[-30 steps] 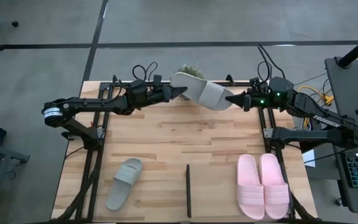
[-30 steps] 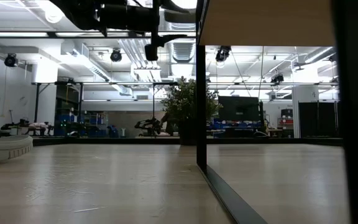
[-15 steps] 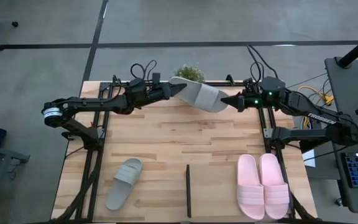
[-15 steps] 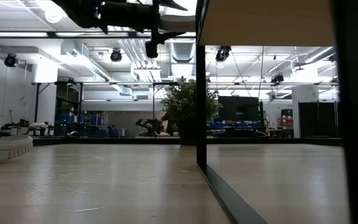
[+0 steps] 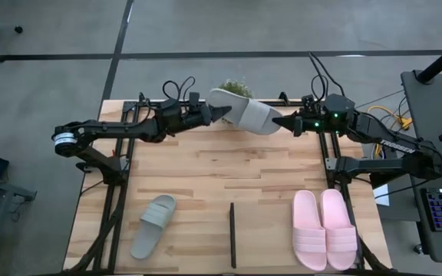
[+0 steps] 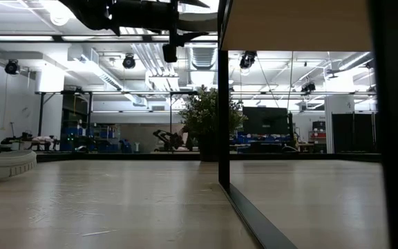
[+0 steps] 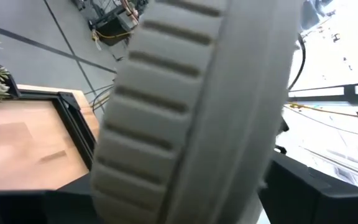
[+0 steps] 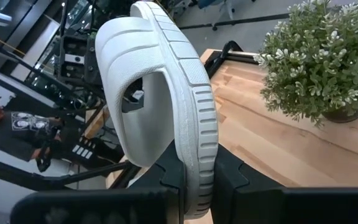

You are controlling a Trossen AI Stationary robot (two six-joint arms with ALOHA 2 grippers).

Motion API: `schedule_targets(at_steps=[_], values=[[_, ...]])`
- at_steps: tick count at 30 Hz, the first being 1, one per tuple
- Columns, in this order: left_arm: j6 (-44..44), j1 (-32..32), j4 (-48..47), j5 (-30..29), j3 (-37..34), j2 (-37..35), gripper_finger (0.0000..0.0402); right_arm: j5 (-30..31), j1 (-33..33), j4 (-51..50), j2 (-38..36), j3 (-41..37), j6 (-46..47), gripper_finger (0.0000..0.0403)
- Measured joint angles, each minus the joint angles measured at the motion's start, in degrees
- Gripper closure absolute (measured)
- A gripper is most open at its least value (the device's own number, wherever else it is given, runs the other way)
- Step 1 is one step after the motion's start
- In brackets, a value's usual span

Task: Pick and place slides into the shelf
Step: Put the top gray slide on the shelf

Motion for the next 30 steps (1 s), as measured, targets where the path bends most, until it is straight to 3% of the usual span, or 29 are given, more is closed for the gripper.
schedule_targets(at_steps=[6, 10, 20, 30], values=[[0.0, -0.3, 0.0, 0.0, -0.1, 0.0, 0.0154, 0.0, 0.0, 0.0, 0.0, 0.0, 0.2, 0.0373], [0.0, -0.7, 0.0, -0.1, -0.2, 0.0, 0.0177, 0.0, 0.0, 0.0, 0.0, 0.0, 0.3, 0.0373], [0.1, -0.7, 0.1, 0.5, -0.2, 0.0, 0.0354, -0.1, 0.0, -0.1, 0.0, 0.0, 0.7, 0.0373], [0.0, -0.7, 0.1, 1.6, -0.3, 0.0, 0.0354, -1.4, 0.0, -0.2, 0.0, 0.0, 1.0, 0.0363]])
